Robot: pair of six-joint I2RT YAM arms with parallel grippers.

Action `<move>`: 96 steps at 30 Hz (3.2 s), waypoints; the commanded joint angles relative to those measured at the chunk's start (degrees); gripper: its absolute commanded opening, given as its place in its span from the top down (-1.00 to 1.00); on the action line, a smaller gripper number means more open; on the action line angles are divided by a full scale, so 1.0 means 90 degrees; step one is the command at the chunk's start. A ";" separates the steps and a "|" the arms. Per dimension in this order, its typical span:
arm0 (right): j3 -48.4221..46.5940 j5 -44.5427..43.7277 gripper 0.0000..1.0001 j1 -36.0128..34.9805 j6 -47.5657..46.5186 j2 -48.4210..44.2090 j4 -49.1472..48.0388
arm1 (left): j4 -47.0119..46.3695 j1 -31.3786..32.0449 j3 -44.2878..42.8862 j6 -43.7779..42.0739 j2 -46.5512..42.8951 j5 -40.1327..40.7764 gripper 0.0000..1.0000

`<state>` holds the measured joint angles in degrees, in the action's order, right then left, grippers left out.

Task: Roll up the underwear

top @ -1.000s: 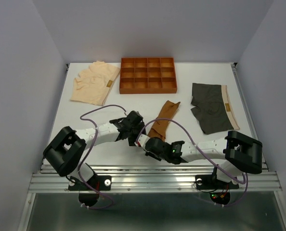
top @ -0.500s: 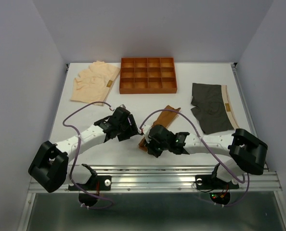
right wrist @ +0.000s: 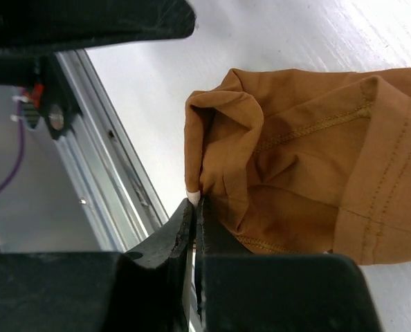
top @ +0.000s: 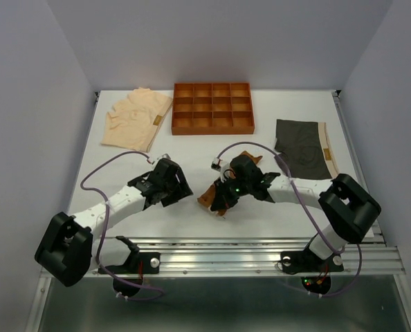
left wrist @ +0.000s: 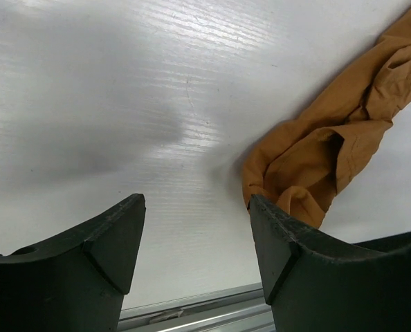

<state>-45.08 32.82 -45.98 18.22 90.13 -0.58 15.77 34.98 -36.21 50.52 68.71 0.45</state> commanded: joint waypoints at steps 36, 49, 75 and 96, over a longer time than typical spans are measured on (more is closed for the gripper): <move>-0.1153 0.0934 0.99 0.1886 0.0896 0.1978 0.0337 | -0.2894 0.0010 0.0058 -0.0721 0.1203 -0.1427 -0.54; -0.1309 0.0602 0.95 0.1827 0.0417 0.1939 0.0738 | -0.3314 0.0019 -0.0459 -0.0643 0.2287 -0.1280 -0.34; -0.0236 -0.1262 -1.00 -0.0193 -0.2599 -0.1478 0.0212 | -0.0562 0.0117 -0.1103 -0.0282 0.1966 -0.1202 1.00; -0.0401 -0.4573 -0.96 -0.2479 -0.3547 -0.0064 -0.0219 | 0.1089 0.0117 -0.1495 0.0246 0.1917 -0.1661 1.00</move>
<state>-45.78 0.75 -67.29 -11.84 87.22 0.78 22.39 35.68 -48.03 51.83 88.47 -14.24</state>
